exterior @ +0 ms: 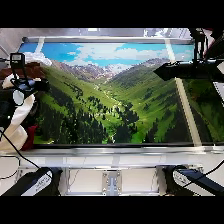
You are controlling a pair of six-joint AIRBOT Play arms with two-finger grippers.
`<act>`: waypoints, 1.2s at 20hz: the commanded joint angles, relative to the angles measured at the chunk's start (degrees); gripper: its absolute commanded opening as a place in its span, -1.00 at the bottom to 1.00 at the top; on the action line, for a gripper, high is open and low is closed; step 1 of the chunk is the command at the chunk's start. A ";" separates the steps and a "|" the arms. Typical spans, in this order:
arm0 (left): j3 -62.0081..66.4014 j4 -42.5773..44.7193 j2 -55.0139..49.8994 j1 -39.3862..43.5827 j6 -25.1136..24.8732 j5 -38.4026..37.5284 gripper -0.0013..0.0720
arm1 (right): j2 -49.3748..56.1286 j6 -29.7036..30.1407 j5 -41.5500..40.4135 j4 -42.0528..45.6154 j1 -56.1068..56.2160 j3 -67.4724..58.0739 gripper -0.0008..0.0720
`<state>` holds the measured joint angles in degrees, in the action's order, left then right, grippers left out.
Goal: Fold the shirts.
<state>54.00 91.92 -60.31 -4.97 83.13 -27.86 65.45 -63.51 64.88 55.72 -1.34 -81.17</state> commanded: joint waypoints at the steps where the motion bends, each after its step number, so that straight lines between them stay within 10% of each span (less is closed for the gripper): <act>1: -0.04 0.02 0.00 0.00 -0.02 0.15 0.81 | 0.09 0.00 -0.02 0.02 0.02 0.07 0.27; 24: -0.07 -1.57 -0.39 -0.26 -0.02 -0.46 0.80 | 0.04 -0.26 -7.78 -2.97 0.02 -0.39 0.28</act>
<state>53.93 90.11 -60.69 -5.08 83.13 -28.36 65.45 -63.57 59.75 54.30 -1.34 -81.43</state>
